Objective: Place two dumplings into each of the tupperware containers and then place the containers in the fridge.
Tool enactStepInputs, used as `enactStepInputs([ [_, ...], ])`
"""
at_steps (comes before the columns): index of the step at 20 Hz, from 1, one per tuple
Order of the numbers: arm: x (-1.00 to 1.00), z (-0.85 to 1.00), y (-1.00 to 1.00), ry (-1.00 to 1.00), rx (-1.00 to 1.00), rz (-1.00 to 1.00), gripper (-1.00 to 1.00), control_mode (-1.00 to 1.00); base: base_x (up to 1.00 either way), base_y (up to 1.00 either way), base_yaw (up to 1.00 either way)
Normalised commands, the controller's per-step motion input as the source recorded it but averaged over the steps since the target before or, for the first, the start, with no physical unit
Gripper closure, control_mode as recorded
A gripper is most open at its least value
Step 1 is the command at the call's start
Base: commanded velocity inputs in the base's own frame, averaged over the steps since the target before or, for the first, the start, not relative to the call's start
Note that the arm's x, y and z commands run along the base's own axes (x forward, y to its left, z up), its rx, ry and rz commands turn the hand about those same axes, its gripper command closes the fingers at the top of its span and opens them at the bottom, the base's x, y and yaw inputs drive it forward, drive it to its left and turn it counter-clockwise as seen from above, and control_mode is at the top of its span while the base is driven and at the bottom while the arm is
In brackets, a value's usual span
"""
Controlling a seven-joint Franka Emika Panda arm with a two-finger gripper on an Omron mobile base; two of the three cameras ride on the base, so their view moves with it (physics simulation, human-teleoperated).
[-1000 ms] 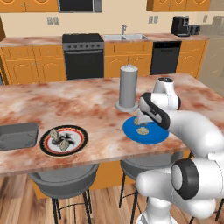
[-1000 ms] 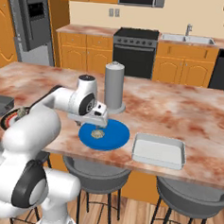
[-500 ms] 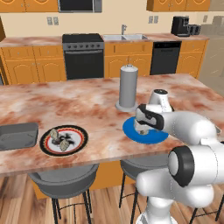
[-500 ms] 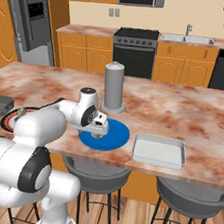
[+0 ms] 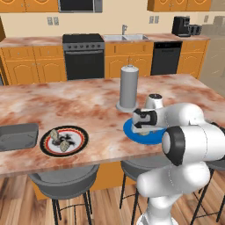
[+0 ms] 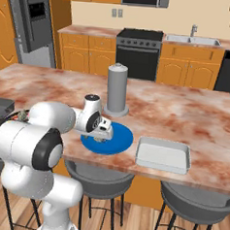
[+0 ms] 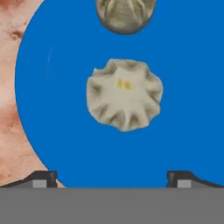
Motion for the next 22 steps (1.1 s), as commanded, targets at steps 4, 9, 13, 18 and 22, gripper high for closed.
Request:
enactStepInputs([
  [4,0.5,-0.11,-0.03,0.05,0.0,0.0,-1.0,-1.0,0.0,0.0,0.0],
  [9,0.45,-0.2,-0.14,0.05,0.0,0.0,-1.0,-1.0,0.0,0.0,0.0],
  [13,0.2,-0.28,-0.04,0.03,0.0,0.0,-1.0,-1.0,0.0,0.0,0.0],
  [18,0.01,-0.18,0.0,0.04,0.0,0.0,-1.0,-1.0,0.0,0.0,0.0],
  [22,0.0,-0.09,0.0,0.04,0.0,0.0,-1.0,-1.0,0.0,0.0,0.0],
])
